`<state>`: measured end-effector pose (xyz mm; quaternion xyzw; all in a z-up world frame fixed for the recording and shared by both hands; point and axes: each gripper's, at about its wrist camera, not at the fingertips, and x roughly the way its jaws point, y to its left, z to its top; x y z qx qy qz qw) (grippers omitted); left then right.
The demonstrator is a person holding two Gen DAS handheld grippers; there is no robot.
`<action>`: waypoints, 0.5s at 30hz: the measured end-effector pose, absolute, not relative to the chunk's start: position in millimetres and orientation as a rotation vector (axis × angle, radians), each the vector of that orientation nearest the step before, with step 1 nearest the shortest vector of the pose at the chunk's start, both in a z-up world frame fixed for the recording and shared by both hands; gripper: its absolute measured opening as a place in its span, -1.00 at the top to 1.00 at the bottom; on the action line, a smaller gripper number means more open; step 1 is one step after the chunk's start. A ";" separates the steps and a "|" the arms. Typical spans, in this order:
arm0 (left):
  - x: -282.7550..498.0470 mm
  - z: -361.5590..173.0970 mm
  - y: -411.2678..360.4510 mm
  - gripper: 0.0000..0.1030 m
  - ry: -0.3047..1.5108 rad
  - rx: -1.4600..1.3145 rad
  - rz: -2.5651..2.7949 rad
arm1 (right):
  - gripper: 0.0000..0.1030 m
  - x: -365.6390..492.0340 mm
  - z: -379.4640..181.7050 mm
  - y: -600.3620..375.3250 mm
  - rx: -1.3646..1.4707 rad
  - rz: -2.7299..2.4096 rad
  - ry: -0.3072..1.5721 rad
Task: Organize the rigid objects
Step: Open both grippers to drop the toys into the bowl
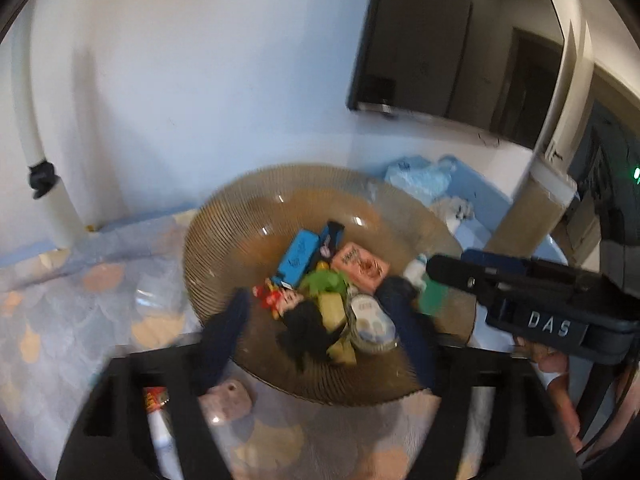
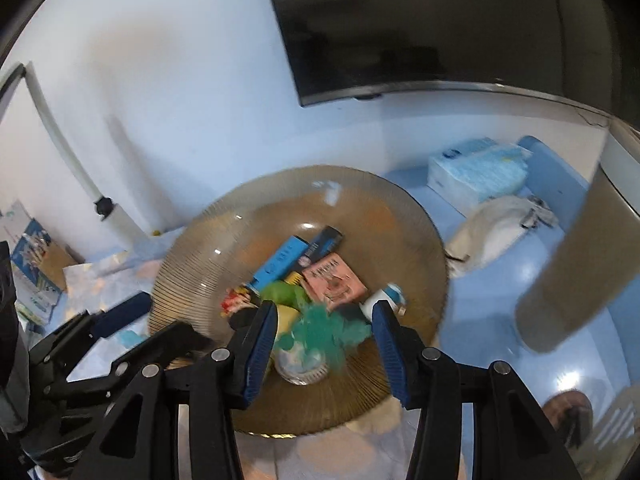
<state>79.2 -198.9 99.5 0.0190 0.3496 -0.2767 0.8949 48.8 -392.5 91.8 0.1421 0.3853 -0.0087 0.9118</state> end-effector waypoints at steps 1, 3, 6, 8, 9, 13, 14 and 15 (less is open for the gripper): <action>76.5 104.2 -192.6 -0.66 0.706 0.022 -0.573 | -0.09 47.5 93.3 -393.2 0.297 -0.016 0.786; 74.5 110.9 -181.9 -0.66 0.707 0.006 -0.568 | -0.10 42.3 96.9 -394.2 0.293 -0.024 0.769; 61.6 119.6 -159.7 -0.66 0.694 -0.013 -0.553 | -0.10 33.2 97.3 -392.1 0.306 -0.014 0.779; 48.3 127.5 -142.4 -0.66 0.673 -0.012 -0.521 | -0.10 24.0 101.7 -386.4 0.313 0.008 0.777; 43.8 130.4 -135.2 -0.66 0.668 -0.015 -0.509 | -0.10 19.7 104.6 -382.2 0.308 0.013 0.774; 15.4 147.6 -95.0 -0.66 0.643 -0.058 -0.493 | -0.10 1.8 121.0 -354.2 0.281 0.068 0.752; 7.5 150.8 -84.0 -0.66 0.635 -0.064 -0.476 | -0.10 -2.6 124.0 -345.8 0.280 0.092 0.749; -0.9 152.1 -71.7 -0.67 0.628 -0.071 -0.452 | -0.10 -7.6 125.3 -335.3 0.276 0.119 0.749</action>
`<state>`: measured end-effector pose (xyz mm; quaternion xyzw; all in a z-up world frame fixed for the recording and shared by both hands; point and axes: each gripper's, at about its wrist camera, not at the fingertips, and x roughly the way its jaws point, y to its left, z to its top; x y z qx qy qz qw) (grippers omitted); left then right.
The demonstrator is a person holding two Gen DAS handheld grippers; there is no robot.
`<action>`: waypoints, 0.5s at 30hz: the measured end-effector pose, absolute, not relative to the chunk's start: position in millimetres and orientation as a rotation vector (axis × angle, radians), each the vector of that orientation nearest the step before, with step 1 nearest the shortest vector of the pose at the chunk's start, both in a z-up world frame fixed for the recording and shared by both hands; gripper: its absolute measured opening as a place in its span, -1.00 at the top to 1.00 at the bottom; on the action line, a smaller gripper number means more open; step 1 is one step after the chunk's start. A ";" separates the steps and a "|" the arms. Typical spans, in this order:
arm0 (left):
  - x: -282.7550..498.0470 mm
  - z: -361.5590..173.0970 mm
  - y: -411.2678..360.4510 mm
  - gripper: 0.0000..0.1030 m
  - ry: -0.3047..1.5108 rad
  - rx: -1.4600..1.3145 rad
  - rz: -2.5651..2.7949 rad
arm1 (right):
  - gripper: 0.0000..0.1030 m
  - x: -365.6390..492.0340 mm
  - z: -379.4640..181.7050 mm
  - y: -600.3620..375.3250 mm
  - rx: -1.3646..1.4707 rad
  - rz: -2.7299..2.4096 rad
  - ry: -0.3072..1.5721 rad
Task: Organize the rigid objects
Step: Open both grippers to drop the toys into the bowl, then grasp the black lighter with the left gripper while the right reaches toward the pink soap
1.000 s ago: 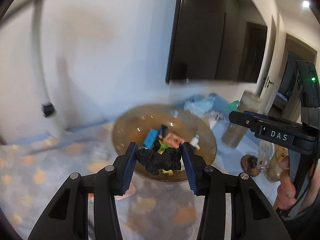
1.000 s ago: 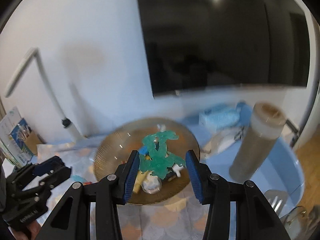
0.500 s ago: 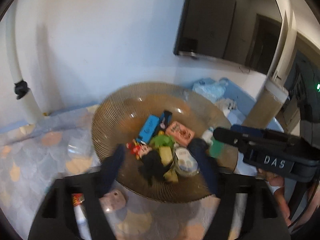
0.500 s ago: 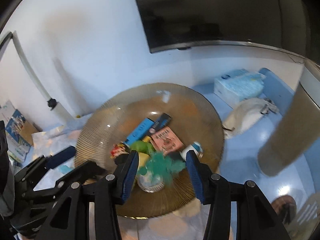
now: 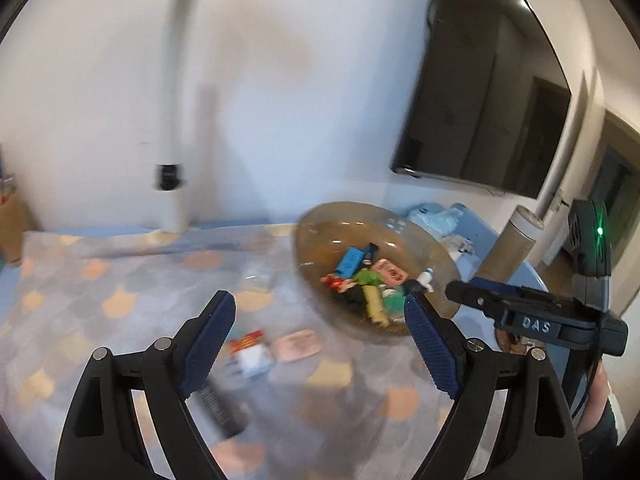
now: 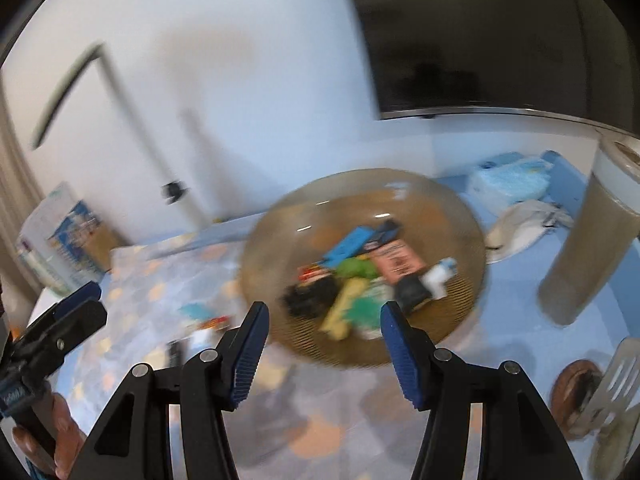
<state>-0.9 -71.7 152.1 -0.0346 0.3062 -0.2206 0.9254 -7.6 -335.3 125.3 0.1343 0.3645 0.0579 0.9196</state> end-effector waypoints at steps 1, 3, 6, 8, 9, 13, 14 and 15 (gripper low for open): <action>-7.5 151.2 -62.3 -0.67 0.625 -0.077 -0.431 | -0.13 -12.1 124.5 -325.6 0.270 0.138 0.752; -22.1 140.6 -37.6 -0.70 0.634 -0.092 -0.375 | -0.15 -20.5 115.2 -302.8 0.246 0.169 0.769; -30.8 104.5 -11.8 -0.70 0.697 -0.104 -0.285 | -0.15 -31.3 82.3 -269.9 0.207 0.200 0.809; -33.8 80.0 3.9 -0.70 0.739 -0.119 -0.234 | -0.15 -34.9 58.5 -255.3 0.195 0.213 0.837; -34.8 67.5 10.4 -0.70 0.753 -0.126 -0.210 | -0.15 -35.5 49.1 -250.4 0.187 0.216 0.843; -34.0 33.6 21.9 -0.70 0.777 -0.103 -0.134 | -0.15 -38.1 20.1 -232.7 0.102 0.189 0.864; -32.5 28.2 22.1 -0.70 0.782 -0.098 -0.126 | -0.15 -36.5 17.9 -231.9 0.090 0.185 0.863; -31.6 23.5 21.3 -0.70 0.785 -0.093 -0.119 | -0.15 -37.1 14.8 -229.2 0.071 0.180 0.862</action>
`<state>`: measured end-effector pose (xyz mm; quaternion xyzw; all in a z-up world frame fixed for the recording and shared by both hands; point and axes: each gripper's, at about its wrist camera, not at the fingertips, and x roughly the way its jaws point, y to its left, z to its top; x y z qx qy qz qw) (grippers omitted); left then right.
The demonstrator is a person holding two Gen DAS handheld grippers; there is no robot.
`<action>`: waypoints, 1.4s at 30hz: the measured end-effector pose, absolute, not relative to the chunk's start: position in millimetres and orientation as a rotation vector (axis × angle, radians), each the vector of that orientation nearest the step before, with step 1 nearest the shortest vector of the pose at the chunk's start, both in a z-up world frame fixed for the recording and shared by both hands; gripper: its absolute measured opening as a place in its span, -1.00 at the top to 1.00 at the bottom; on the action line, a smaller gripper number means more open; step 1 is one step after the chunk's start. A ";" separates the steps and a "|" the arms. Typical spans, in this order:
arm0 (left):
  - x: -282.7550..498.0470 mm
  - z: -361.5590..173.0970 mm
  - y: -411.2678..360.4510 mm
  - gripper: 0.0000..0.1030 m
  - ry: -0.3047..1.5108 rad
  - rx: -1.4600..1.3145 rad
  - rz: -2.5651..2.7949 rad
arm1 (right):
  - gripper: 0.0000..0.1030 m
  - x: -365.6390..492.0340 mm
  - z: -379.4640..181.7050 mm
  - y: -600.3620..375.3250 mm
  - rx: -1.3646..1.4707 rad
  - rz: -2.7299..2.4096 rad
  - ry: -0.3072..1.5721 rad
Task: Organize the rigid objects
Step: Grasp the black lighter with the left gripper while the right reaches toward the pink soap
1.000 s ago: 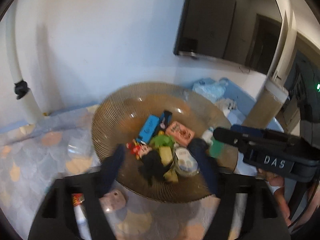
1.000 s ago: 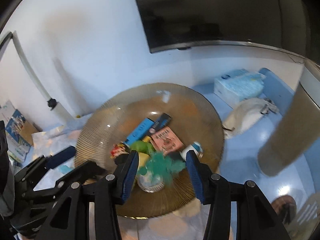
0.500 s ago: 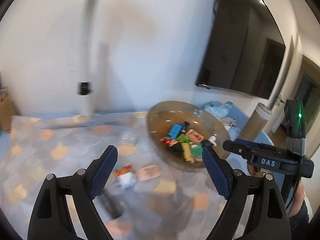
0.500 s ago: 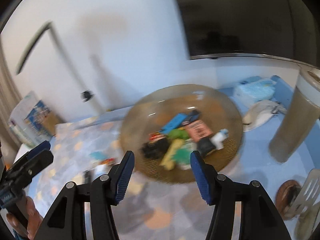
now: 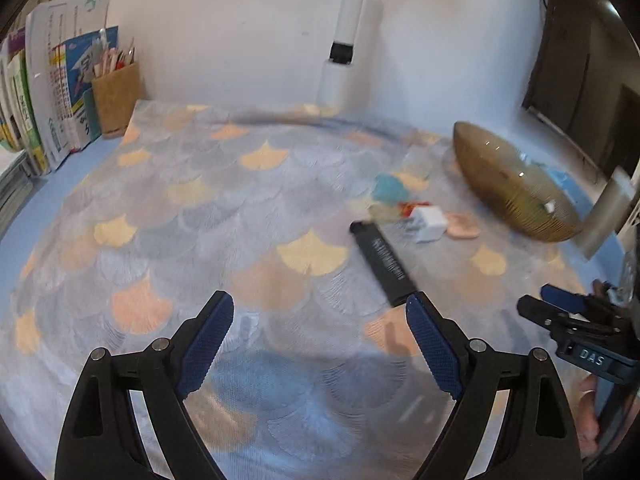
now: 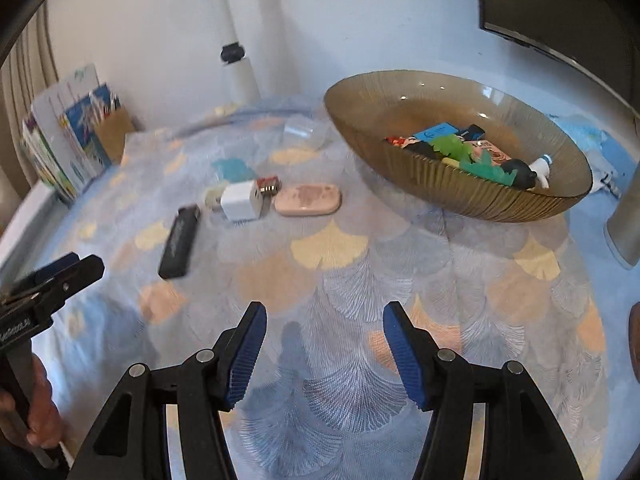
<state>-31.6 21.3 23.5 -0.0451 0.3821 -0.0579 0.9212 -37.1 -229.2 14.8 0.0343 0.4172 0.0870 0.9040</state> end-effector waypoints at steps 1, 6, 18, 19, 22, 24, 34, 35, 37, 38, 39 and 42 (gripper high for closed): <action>-31.3 20.1 19.8 -0.70 0.790 -0.086 -0.113 | -0.15 -37.4 12.6 -227.3 0.063 0.177 0.864; -35.4 16.1 10.0 -0.70 0.783 -0.027 -0.119 | -0.15 -32.7 7.0 -223.1 0.034 0.162 0.878; -26.3 17.7 -2.8 -0.69 0.862 -0.020 -0.207 | -0.15 -28.6 21.3 -217.8 0.041 0.313 0.959; -23.4 19.3 -8.3 -0.69 0.871 -0.016 -0.219 | -0.15 -26.1 28.7 -216.6 0.033 0.333 0.962; -12.1 23.1 -30.1 -0.68 0.872 0.022 -0.251 | -0.15 -9.4 43.4 -213.8 -0.007 0.328 0.980; -1.3 20.6 -42.3 -0.54 0.884 0.028 -0.282 | -0.15 5.9 38.8 -218.7 0.053 0.321 1.006; 25.2 3.3 -43.9 0.34 0.941 -0.029 -0.282 | -0.15 55.7 17.6 -221.5 0.227 0.256 0.959; 25.3 3.6 -39.0 0.37 0.943 -0.049 -0.284 | -0.15 62.5 14.8 -221.3 0.252 0.256 0.962; 26.4 4.8 -27.9 0.37 0.947 -0.080 -0.270 | -0.15 69.9 11.0 -220.0 0.278 0.254 0.964; 27.2 5.1 -23.4 0.38 0.946 -0.086 -0.261 | -0.15 74.3 9.6 -217.8 0.283 0.250 0.961; 26.8 5.1 -20.1 0.38 0.944 -0.092 -0.259 | -0.15 76.5 8.9 -216.7 0.284 0.247 0.955; 23.4 5.9 -15.5 0.38 0.936 -0.102 -0.265 | -0.15 80.6 7.8 -211.5 0.270 0.261 0.939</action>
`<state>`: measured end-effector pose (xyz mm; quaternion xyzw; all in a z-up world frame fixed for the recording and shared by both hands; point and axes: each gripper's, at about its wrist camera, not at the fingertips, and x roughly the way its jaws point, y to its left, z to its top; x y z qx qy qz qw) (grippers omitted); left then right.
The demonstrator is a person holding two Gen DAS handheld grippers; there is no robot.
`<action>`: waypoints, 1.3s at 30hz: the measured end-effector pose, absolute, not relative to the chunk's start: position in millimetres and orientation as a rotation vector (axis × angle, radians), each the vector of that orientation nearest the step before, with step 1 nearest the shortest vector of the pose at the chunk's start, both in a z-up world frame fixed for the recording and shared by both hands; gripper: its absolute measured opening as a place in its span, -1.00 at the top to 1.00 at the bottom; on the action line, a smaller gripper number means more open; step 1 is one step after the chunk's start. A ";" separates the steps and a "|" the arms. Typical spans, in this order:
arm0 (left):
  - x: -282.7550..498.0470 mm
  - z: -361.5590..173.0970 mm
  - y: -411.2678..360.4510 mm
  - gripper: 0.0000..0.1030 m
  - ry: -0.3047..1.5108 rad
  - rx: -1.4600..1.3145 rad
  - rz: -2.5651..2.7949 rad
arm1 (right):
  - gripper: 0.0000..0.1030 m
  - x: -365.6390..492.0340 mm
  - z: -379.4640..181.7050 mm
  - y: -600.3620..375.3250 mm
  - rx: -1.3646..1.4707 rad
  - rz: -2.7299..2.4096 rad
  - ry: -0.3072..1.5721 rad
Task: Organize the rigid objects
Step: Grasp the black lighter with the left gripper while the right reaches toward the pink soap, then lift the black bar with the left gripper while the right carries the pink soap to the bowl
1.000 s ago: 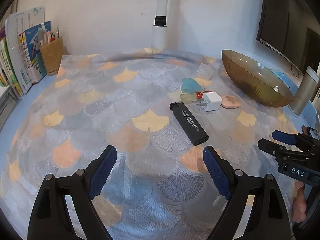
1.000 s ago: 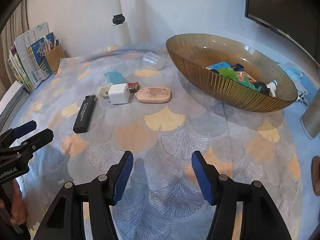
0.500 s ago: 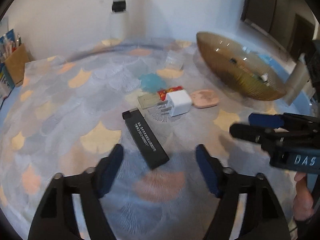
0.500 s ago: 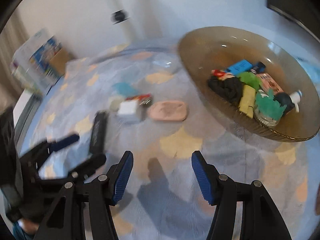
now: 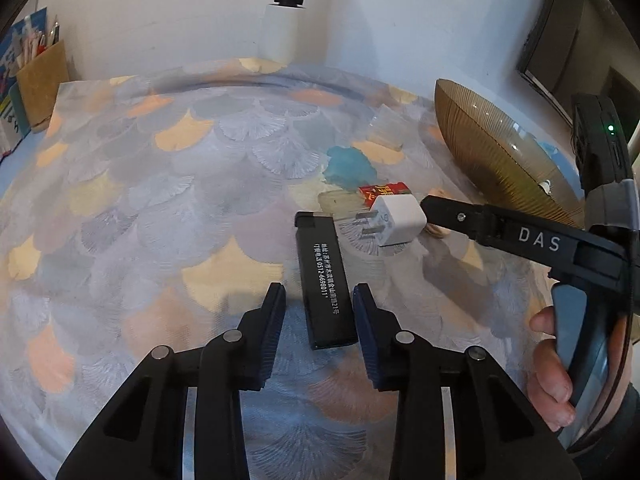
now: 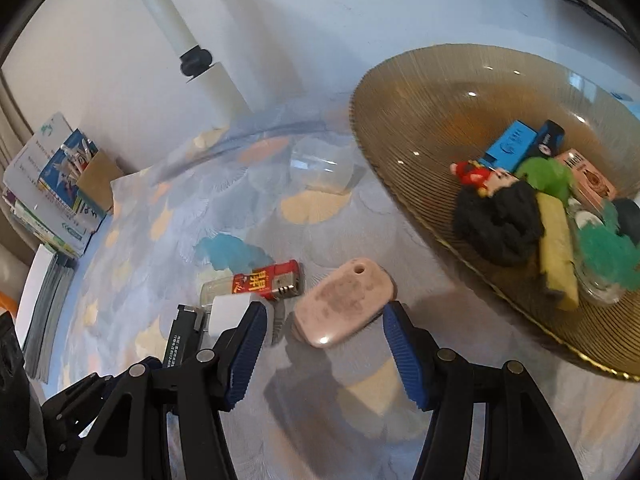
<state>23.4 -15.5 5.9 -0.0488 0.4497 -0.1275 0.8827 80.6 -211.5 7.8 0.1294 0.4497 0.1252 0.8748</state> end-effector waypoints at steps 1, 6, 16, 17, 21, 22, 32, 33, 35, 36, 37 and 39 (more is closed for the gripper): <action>22.8 6.1 -15.4 0.38 0.936 -0.101 -0.264 | -0.15 80.0 8.1 -209.0 0.265 0.295 0.941; 22.7 6.6 -13.0 0.38 0.933 -0.107 -0.259 | -0.15 51.8 16.0 -193.9 0.194 0.487 0.976; 22.3 6.6 -10.3 0.37 0.925 -0.106 -0.253 | -0.11 78.0 12.5 -198.1 0.225 0.206 1.005; 22.1 6.8 -10.7 0.37 0.924 -0.102 -0.251 | -0.11 82.2 12.7 -190.6 0.189 0.170 0.997; 22.1 6.6 -13.6 0.37 0.922 -0.079 -0.250 | -0.01 93.4 11.0 -171.3 0.071 0.081 0.971; 22.1 6.5 -14.2 0.37 0.922 -0.073 -0.249 | 0.13 94.6 10.4 -168.2 0.034 0.058 0.959; 23.3 6.2 -18.7 0.17 0.932 -0.059 -0.281 | 0.25 48.2 12.4 -209.1 0.058 0.364 0.992; 23.7 6.2 -21.3 0.11 0.935 -0.050 -0.284 | 0.25 38.3 12.7 -212.4 0.039 0.405 0.994; 25.8 6.0 -29.0 0.10 0.940 -0.011 -0.267 | 0.24 17.2 12.7 -221.8 -0.007 0.470 0.990; 27.5 5.6 -33.3 0.10 0.942 0.010 -0.256 | 0.24 8.7 12.3 -227.1 -0.031 0.496 1.000; 29.1 5.3 -37.7 0.11 0.942 0.033 -0.247 | 0.24 3.5 11.3 -230.7 -0.046 0.505 1.005; 30.7 5.2 -44.1 0.54 0.935 0.059 -0.233 | 0.25 -9.7 8.5 -242.8 -0.066 0.506 1.013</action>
